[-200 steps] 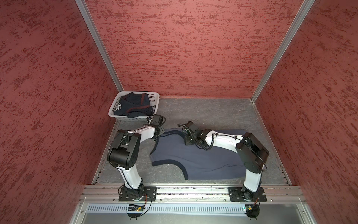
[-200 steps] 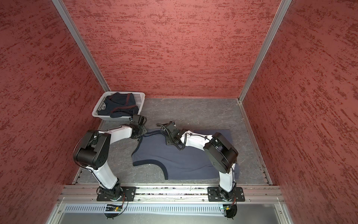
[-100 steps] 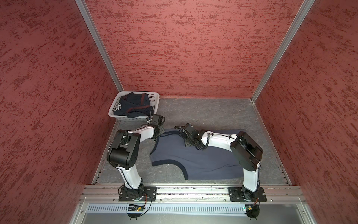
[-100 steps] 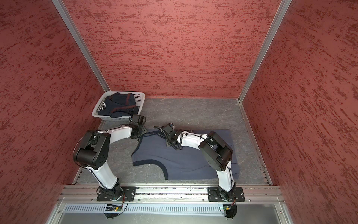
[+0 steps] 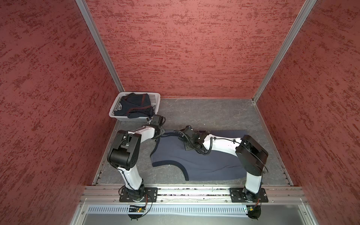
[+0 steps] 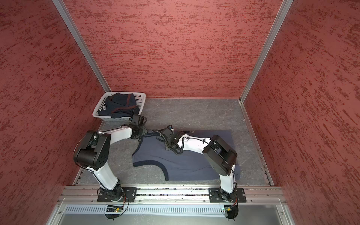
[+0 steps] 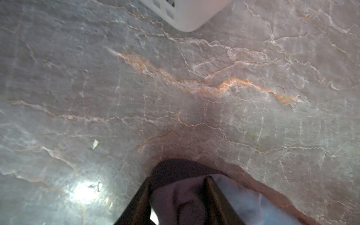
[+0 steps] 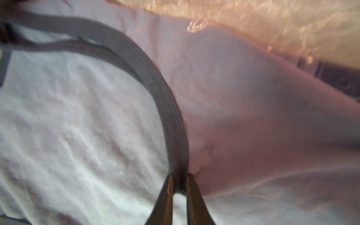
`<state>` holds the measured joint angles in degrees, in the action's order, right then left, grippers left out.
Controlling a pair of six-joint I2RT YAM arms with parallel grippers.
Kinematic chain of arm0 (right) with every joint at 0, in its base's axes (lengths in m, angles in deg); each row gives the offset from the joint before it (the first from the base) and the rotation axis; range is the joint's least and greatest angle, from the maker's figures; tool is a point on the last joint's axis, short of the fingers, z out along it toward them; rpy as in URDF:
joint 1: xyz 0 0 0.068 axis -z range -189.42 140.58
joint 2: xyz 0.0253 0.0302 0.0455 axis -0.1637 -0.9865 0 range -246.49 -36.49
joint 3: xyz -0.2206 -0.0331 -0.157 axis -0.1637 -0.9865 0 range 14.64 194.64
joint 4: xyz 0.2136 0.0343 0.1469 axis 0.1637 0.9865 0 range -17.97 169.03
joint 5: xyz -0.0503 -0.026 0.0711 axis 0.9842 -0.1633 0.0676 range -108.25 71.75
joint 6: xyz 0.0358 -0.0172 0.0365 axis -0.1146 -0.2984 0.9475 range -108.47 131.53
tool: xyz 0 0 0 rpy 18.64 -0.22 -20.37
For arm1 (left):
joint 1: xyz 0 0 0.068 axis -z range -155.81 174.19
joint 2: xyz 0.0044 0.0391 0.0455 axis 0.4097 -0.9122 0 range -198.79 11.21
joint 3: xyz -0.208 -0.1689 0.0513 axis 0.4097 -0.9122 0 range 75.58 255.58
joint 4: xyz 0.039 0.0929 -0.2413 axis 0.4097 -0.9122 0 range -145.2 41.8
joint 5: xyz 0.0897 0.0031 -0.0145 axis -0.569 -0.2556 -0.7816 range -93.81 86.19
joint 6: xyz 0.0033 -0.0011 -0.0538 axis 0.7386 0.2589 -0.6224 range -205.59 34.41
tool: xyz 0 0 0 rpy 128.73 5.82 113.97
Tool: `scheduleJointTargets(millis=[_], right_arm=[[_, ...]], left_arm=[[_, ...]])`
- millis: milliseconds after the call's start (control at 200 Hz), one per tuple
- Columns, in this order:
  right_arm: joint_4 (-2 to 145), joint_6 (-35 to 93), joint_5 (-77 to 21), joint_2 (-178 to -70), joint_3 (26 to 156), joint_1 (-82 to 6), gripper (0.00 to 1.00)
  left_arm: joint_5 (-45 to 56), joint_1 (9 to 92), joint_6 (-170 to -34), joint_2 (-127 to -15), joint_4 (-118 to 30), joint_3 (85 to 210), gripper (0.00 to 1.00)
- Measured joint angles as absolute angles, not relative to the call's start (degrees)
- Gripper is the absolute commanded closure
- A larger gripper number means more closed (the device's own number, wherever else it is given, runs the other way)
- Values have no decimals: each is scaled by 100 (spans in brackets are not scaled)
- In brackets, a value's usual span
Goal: Fold and stack the tank tops
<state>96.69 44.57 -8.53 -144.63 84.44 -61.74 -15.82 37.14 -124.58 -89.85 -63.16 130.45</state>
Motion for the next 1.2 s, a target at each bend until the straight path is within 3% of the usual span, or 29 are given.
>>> scheduleJointTargets(millis=[125, 270, 466, 666, 842, 1017, 1197], right_arm=[[9665, 4479, -897, -14465, 8433, -6178, 81], [9685, 4477, -932, -14417, 8433, -6178, 58], [9772, 4348, -895, -13512, 8142, -6012, 44], [9696, 4256, -945, -12139, 7312, -4720, 43], [9575, 4146, -1295, -12172, 6951, -3356, 45], [9278, 4098, -1887, -12670, 7001, -2869, 46], [8939, 4081, -2355, -13304, 7052, -2692, 47]], left_arm=[[-1584, 3681, -12460, -8982, -6320, 13045, 53], [-1582, 3609, -12447, -8934, -6392, 13045, 47], [-1628, 3554, -12350, -8528, -6659, 13045, 33], [-1851, 3851, -12329, -7662, -7133, 13119, 29], [-1724, 5095, -12374, -7546, -7247, 13476, 31], [-1236, 6380, -12392, -8434, -6989, 14258, 35], [-762, 6878, -12394, -9559, -6700, 14872, 38]])
